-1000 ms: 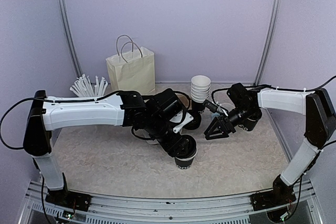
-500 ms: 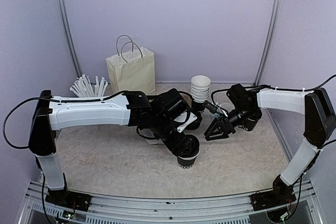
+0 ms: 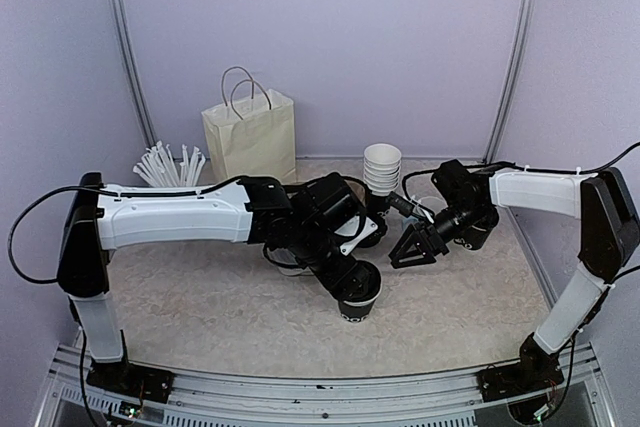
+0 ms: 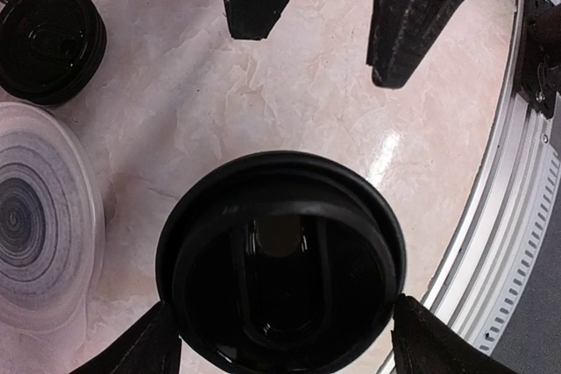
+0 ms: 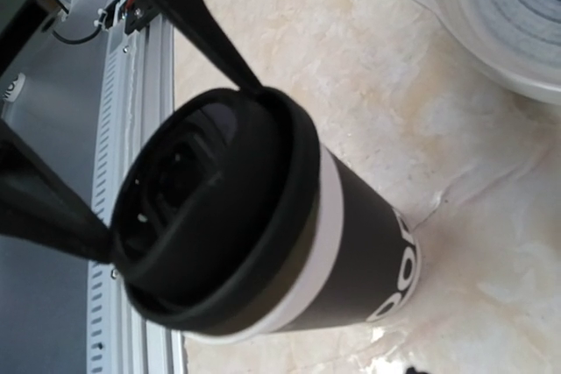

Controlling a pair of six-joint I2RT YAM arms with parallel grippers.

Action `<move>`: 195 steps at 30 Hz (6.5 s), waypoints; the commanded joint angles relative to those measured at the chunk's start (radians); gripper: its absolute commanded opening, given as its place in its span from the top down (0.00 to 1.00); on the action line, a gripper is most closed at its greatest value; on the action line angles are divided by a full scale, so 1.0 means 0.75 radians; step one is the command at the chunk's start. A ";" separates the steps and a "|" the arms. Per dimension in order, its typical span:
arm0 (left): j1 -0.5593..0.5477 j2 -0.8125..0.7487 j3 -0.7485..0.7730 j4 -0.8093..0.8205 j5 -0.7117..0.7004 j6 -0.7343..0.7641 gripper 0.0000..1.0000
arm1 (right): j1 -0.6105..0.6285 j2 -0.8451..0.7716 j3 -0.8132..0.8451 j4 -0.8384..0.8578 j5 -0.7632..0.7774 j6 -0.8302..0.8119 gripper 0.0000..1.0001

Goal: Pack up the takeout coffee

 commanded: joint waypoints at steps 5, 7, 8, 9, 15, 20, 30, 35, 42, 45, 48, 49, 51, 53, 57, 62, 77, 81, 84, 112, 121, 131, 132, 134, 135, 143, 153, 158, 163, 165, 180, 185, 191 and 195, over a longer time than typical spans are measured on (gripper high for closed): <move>-0.036 -0.031 0.034 0.063 -0.016 -0.002 0.06 | 0.011 0.007 0.013 -0.029 0.038 0.005 0.41; -0.040 -0.041 0.043 0.064 -0.016 -0.002 0.06 | 0.011 0.002 0.015 -0.031 0.052 0.012 0.41; -0.040 -0.047 0.046 0.059 -0.012 -0.005 0.06 | 0.011 -0.002 0.018 -0.039 0.058 0.015 0.40; -0.040 -0.058 0.048 0.058 -0.018 -0.012 0.06 | 0.011 -0.004 0.024 -0.060 0.062 0.014 0.40; 0.080 -0.197 -0.103 0.172 -0.012 -0.300 0.11 | 0.015 -0.004 0.008 -0.127 0.036 0.066 0.38; 0.166 -0.279 -0.307 0.340 0.118 -0.530 0.17 | 0.033 0.058 0.010 -0.206 -0.006 0.035 0.38; 0.155 -0.280 -0.447 0.427 0.227 -0.736 0.30 | 0.120 0.115 0.016 -0.226 -0.089 0.001 0.46; 0.144 -0.233 -0.435 0.431 0.267 -0.742 0.35 | 0.133 0.155 0.049 -0.238 -0.119 -0.006 0.51; 0.142 -0.171 -0.406 0.404 0.279 -0.726 0.42 | 0.136 0.187 0.062 -0.248 -0.156 -0.011 0.58; 0.141 -0.158 -0.397 0.425 0.292 -0.720 0.43 | 0.137 0.194 0.063 -0.249 -0.169 -0.016 0.60; 0.138 -0.135 -0.377 0.439 0.307 -0.708 0.45 | 0.138 0.208 0.074 -0.258 -0.187 -0.026 0.62; 0.135 -0.127 -0.370 0.437 0.311 -0.705 0.45 | 0.138 0.214 0.079 -0.261 -0.196 -0.028 0.62; 0.130 -0.110 -0.358 0.438 0.314 -0.699 0.46 | 0.138 0.224 0.085 -0.262 -0.208 -0.029 0.63; 0.130 -0.095 -0.354 0.439 0.313 -0.693 0.46 | 0.138 0.236 0.090 -0.264 -0.220 -0.029 0.63; 0.130 -0.070 -0.353 0.452 0.310 -0.685 0.48 | 0.138 0.263 0.102 -0.262 -0.230 -0.022 0.63; 0.128 -0.034 -0.368 0.486 0.321 -0.690 0.48 | 0.138 0.298 0.126 -0.270 -0.262 -0.011 0.61; 0.091 0.015 -0.432 0.552 0.329 -0.705 0.48 | 0.190 0.387 0.166 -0.160 -0.165 0.165 0.66; 0.082 0.019 -0.474 0.569 0.323 -0.712 0.48 | 0.191 0.413 0.131 -0.109 -0.059 0.225 0.66; 0.080 0.020 -0.526 0.597 0.330 -0.725 0.48 | 0.191 0.436 0.114 -0.096 -0.007 0.249 0.67; 0.067 -0.110 -0.396 0.480 0.132 -0.655 0.27 | 0.171 0.285 0.315 -0.261 -0.022 0.054 0.59; 0.070 -0.161 -0.329 0.454 0.083 -0.590 0.18 | 0.171 0.228 0.274 -0.260 0.016 0.047 0.57; 0.088 -0.201 -0.365 0.411 0.010 -0.631 0.17 | 0.156 0.299 0.288 -0.230 0.036 0.088 0.60; 0.089 -0.213 -0.384 0.418 0.024 -0.654 0.18 | 0.154 0.305 0.290 -0.233 0.029 0.088 0.60; 0.088 -0.231 -0.428 0.439 0.069 -0.701 0.22 | 0.154 0.315 0.291 -0.234 0.019 0.088 0.60; 0.088 -0.240 -0.448 0.450 0.096 -0.724 0.25 | 0.154 0.319 0.291 -0.236 0.014 0.089 0.61; 0.092 -0.268 -0.568 0.531 0.225 -0.843 0.36 | 0.154 0.329 0.266 -0.243 -0.028 0.083 0.65; 0.127 -0.188 -0.603 0.532 0.249 -0.782 0.44 | 0.160 0.395 0.266 -0.274 -0.098 0.065 0.66; 0.145 -0.164 -0.613 0.544 0.258 -0.754 0.46 | 0.168 0.419 0.277 -0.305 -0.160 0.041 0.63; 0.146 -0.137 -0.620 0.550 0.266 -0.731 0.46 | 0.182 0.447 0.291 -0.322 -0.191 0.032 0.59; 0.146 -0.129 -0.627 0.554 0.269 -0.727 0.46 | 0.187 0.463 0.299 -0.343 -0.222 0.009 0.59; 0.150 -0.102 -0.751 0.615 0.252 -0.705 0.49 | 0.252 0.564 0.167 -0.116 0.262 0.320 0.67; 0.152 -0.095 -0.798 0.632 0.239 -0.706 0.49 | 0.262 0.605 0.167 -0.108 0.391 0.352 0.70; 0.146 -0.099 -0.742 0.594 0.194 -0.683 0.46 | 0.261 0.548 0.242 -0.165 0.250 0.254 0.73; 0.137 -0.150 -0.641 0.535 0.109 -0.640 0.39 | 0.251 0.456 0.355 -0.267 0.113 0.127 0.72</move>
